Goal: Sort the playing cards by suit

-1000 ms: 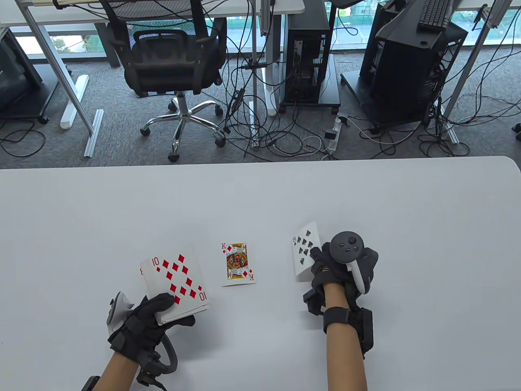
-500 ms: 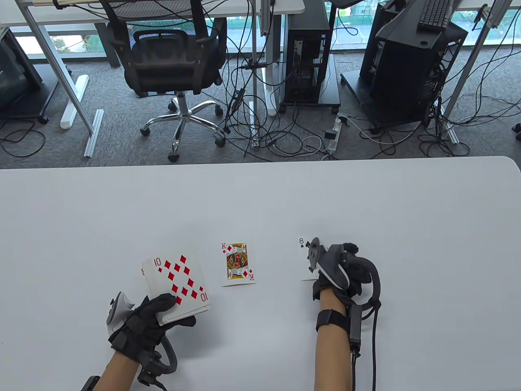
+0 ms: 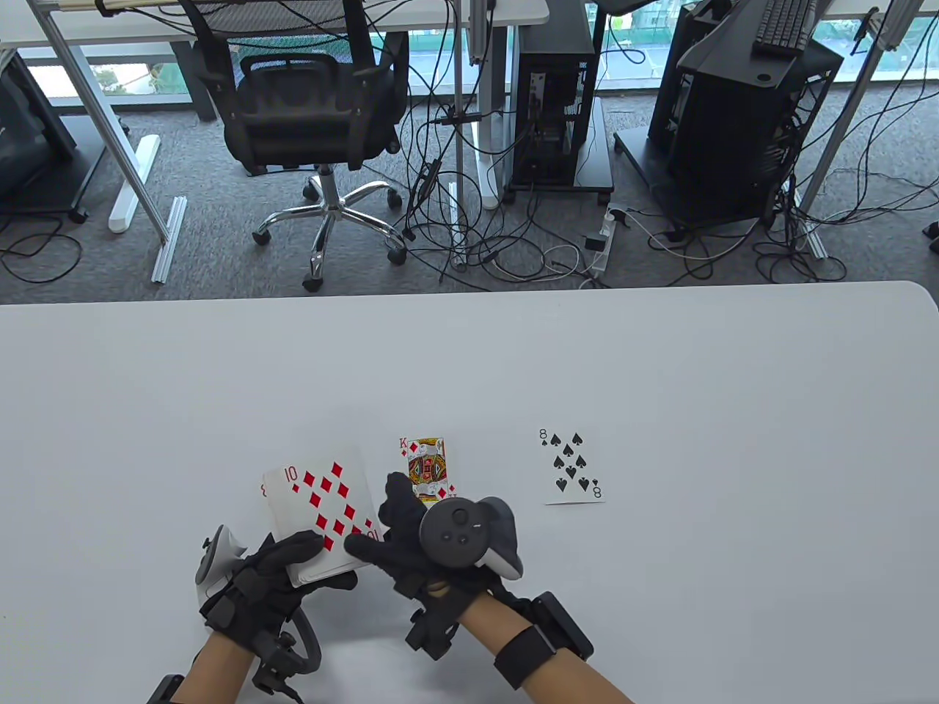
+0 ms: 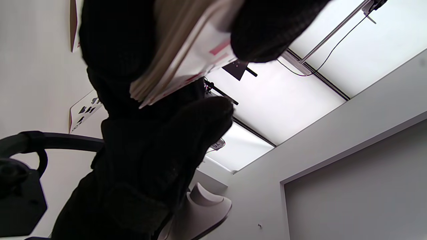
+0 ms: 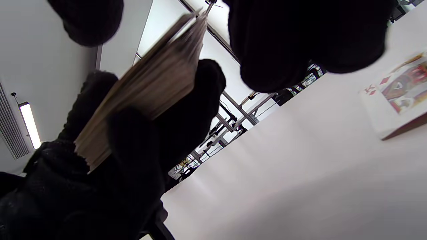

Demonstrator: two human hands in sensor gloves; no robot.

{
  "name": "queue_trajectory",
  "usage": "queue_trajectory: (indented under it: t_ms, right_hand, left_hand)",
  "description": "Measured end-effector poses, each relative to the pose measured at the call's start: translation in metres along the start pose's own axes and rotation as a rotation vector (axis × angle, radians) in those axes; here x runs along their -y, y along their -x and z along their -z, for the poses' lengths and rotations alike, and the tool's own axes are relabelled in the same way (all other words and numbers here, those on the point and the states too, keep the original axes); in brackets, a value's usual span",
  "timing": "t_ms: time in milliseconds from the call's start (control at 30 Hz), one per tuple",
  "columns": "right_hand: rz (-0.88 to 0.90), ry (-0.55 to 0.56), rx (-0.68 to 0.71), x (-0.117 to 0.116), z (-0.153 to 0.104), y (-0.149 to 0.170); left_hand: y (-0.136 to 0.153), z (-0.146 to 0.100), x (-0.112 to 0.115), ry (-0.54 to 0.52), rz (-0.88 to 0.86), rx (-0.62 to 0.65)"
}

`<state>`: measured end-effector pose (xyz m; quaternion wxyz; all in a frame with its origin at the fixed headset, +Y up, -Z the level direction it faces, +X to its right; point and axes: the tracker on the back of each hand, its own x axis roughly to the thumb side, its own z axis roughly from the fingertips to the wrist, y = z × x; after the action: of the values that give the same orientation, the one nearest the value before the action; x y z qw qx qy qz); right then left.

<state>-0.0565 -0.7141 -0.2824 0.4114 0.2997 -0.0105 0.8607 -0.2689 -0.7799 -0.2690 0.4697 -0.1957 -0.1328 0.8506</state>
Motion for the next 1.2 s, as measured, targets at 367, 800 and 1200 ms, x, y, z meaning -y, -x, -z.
queue_trajectory:
  t_ms: [367,800,1200]
  right_hand:
    - [0.110,0.178,-0.137,0.020,0.011,0.025]
    - [0.262,0.331,-0.562,0.051,0.023,0.111]
    - [-0.610,-0.108,-0.642,0.012,0.046,0.107]
  left_hand:
    - [0.000,0.000,0.006,0.023,-0.022,0.001]
    - [-0.006,-0.002,-0.001,-0.024,-0.069,0.055]
    - [-0.004,-0.003,-0.001,-0.020,-0.077,0.042]
